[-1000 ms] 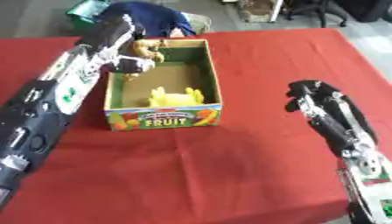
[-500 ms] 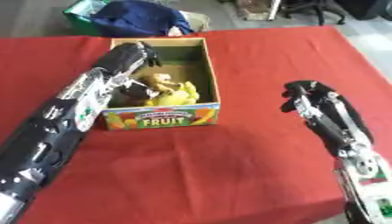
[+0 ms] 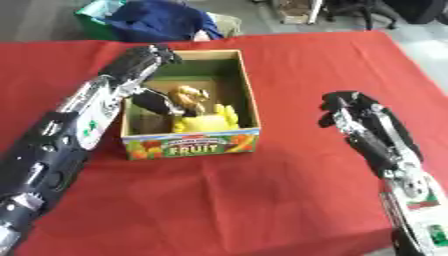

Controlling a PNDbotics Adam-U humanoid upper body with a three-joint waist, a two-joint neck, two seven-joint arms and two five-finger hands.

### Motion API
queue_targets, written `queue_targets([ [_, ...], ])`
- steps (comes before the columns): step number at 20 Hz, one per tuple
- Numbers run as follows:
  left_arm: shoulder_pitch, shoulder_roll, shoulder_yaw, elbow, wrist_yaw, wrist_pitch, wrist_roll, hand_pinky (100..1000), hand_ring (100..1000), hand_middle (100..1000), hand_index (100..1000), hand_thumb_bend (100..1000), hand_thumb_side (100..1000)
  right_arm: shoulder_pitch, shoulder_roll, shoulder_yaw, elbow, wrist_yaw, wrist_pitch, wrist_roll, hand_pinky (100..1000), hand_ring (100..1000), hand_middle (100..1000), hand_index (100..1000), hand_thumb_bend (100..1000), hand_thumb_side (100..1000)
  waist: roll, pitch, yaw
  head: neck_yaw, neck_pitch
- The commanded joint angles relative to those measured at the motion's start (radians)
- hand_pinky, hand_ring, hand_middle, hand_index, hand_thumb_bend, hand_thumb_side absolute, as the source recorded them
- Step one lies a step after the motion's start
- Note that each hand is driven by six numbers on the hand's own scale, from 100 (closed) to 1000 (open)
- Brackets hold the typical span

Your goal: Pick up objects on the table and place them in the box.

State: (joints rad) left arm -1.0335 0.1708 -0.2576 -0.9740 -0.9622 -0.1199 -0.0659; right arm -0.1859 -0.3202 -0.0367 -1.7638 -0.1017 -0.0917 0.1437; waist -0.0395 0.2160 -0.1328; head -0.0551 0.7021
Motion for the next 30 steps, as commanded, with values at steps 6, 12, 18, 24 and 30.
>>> queue_targets([
  [6,-0.017,0.069,0.034,-0.074,0.177,0.097,0.022,720,677,662,774,725,664,-0.004,-0.014,-0.010,-0.007,-0.001,-0.001,-0.006,579,530,573,704,100,532,-0.007,-0.021,0.011,-0.013,-0.001],
  [12,0.067,0.160,0.067,-0.240,0.467,0.117,0.098,673,616,600,725,485,578,-0.001,-0.020,-0.014,-0.005,0.000,-0.001,-0.009,579,530,573,702,100,533,-0.006,-0.020,0.030,-0.023,0.006],
  [18,0.325,0.296,0.140,-0.632,0.833,0.149,0.243,649,598,579,703,401,519,-0.003,-0.036,-0.022,-0.010,-0.005,-0.007,-0.017,580,530,573,703,100,529,-0.003,-0.027,0.071,-0.019,0.021],
  [24,0.564,0.308,0.222,-0.864,0.926,0.157,0.353,640,585,564,695,347,491,-0.029,-0.052,-0.018,-0.020,-0.022,-0.014,-0.014,582,532,574,704,100,514,0.001,-0.035,0.100,0.032,0.036],
  [30,0.704,0.254,0.263,-0.890,0.931,0.159,0.416,636,581,559,689,332,502,-0.057,-0.055,-0.011,-0.033,-0.047,-0.019,-0.003,583,532,574,705,100,510,0.004,-0.046,0.118,0.077,0.052],
])
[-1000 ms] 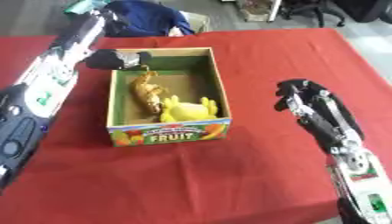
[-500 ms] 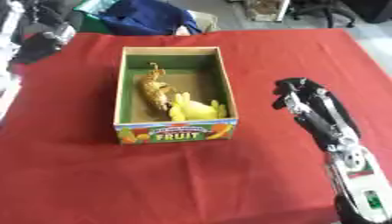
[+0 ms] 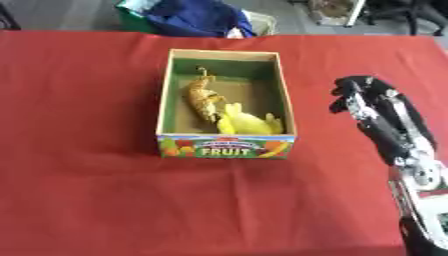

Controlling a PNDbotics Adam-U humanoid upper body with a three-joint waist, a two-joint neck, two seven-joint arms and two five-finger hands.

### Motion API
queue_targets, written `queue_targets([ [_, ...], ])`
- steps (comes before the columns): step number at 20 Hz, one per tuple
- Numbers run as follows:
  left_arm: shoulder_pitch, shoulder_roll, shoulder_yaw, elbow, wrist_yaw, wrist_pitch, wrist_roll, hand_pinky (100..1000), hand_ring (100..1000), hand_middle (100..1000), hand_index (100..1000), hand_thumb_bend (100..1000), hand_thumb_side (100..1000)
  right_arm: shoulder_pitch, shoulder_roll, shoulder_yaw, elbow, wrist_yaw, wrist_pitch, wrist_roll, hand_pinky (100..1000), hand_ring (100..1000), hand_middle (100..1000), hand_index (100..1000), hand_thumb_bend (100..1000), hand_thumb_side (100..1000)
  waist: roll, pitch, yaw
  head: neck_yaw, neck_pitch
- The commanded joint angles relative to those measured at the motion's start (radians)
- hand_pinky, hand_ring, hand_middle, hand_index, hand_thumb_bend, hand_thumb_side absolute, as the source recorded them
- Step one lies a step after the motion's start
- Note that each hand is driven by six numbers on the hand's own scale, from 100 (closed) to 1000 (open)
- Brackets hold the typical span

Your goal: Pick up objects on the table and place them in the box.

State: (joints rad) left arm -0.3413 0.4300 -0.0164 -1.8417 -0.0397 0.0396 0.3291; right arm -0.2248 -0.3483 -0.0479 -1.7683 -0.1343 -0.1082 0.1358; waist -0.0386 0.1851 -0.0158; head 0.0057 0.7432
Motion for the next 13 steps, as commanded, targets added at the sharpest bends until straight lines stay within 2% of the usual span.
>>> queue_targets([
  [1,0.028,-0.014,0.024,-0.022,0.009,-0.002,0.027,635,581,559,689,330,504,-0.022,-0.026,0.001,-0.031,-0.017,-0.002,0.006,583,532,574,705,100,509,0.003,-0.016,0.001,0.022,0.012],
  [6,0.078,-0.043,0.024,-0.008,0.014,-0.017,0.048,631,577,554,684,323,508,-0.030,-0.023,-0.002,-0.038,-0.026,0.000,0.004,583,532,572,705,100,504,-0.001,-0.016,0.005,0.031,0.017],
  [13,0.103,-0.056,0.017,0.020,0.033,-0.031,0.062,623,567,544,677,314,512,-0.036,-0.020,-0.004,-0.041,-0.030,0.001,0.000,582,531,571,705,100,505,-0.002,-0.013,0.007,0.019,0.015],
])
